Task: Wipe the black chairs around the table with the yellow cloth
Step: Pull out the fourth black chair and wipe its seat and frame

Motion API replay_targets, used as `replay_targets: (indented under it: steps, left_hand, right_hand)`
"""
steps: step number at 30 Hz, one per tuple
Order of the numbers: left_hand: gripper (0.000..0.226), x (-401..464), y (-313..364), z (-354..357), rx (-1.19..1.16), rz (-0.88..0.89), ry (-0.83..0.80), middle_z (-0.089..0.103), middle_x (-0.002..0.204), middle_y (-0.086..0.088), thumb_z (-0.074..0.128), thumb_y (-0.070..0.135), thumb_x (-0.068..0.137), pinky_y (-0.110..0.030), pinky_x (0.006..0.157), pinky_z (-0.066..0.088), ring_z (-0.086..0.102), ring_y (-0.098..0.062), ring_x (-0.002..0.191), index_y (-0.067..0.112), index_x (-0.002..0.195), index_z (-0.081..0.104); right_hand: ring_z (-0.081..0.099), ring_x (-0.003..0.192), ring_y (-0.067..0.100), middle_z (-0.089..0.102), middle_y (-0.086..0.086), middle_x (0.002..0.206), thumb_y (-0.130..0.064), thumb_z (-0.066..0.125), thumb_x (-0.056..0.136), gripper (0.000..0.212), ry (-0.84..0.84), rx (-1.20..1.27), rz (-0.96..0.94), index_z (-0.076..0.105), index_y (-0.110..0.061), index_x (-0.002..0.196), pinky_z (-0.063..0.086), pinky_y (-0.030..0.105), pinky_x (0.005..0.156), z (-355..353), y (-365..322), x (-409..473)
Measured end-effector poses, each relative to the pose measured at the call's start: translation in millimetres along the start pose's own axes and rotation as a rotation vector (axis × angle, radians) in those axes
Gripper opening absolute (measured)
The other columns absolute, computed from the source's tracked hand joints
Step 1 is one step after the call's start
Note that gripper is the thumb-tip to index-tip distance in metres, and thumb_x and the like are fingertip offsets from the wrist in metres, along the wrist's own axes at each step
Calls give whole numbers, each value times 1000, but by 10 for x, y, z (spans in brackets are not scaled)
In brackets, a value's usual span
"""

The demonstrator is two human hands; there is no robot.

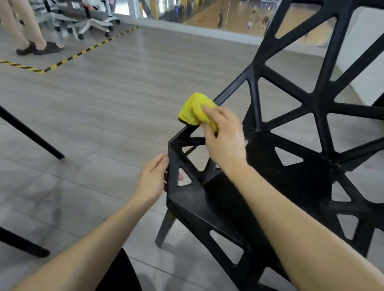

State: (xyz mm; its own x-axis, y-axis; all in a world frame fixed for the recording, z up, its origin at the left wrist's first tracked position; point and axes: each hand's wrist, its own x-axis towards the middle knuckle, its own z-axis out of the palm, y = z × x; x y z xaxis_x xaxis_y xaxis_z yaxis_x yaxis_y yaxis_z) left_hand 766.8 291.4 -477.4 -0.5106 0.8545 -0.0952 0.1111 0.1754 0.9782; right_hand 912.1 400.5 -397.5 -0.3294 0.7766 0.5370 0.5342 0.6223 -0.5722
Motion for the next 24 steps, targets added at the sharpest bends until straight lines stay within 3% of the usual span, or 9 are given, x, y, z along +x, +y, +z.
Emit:
replay_targets:
  steps: [3,6,10,13,16,20,22,24]
  left_hand:
    - [30,-204,-191,-56,-23,-19,-136,75,86,1,41,18,117,-22,66,53,68,-10,76,14,118,71]
    - [36,-219,-272,-57,-63,-41,-169,74,103,8,36,24,119,-19,83,54,68,-5,88,19,126,71]
    - [42,-235,-335,-16,-61,-47,-159,75,100,8,34,38,119,-36,94,52,67,-12,93,27,122,74]
    - [40,-241,-377,-16,-121,-41,-156,74,104,-5,42,42,117,-45,95,53,65,-17,96,15,115,71]
    - [45,-318,-427,19,-156,-86,-192,80,116,-3,36,42,118,-41,105,55,72,-16,110,18,119,74]
    - [42,-500,-558,55,-225,-177,-142,78,127,9,38,40,118,-40,126,41,65,-9,132,29,113,78]
    - [40,-558,-620,19,-253,-170,-193,70,143,8,44,45,115,-37,131,32,56,-6,142,22,133,71]
    - [59,-562,-698,-32,-285,-153,-209,62,153,4,51,53,104,-35,132,30,50,-6,148,15,148,60]
  right_hand:
    - [55,122,33,62,6,135,5,57,87,55,-306,51,-265,75,-21,132,46,40,110,244,-54,-501]
    - [59,123,25,65,1,134,5,55,90,54,-463,35,-280,76,-21,132,46,34,110,-24,123,-191]
    - [57,116,33,64,7,127,2,49,88,55,-422,-74,-222,75,-18,132,49,47,105,79,-38,-9]
    - [52,129,28,57,0,140,3,51,87,60,-566,-59,-365,73,-27,134,44,39,113,-121,52,-550]
    - [53,130,25,55,-1,141,0,56,91,55,-594,-84,-390,71,-27,136,44,42,114,-440,265,-693]
    - [50,123,35,54,6,151,-12,58,102,47,-447,-81,-333,61,-22,148,42,49,112,172,-7,-371]
    - [50,118,36,55,3,152,-14,59,102,46,-408,-114,-302,61,-24,147,44,50,110,295,-100,-276]
    - [49,121,35,54,2,152,-13,61,100,47,-455,-143,-354,63,-27,144,46,50,109,100,-21,-463]
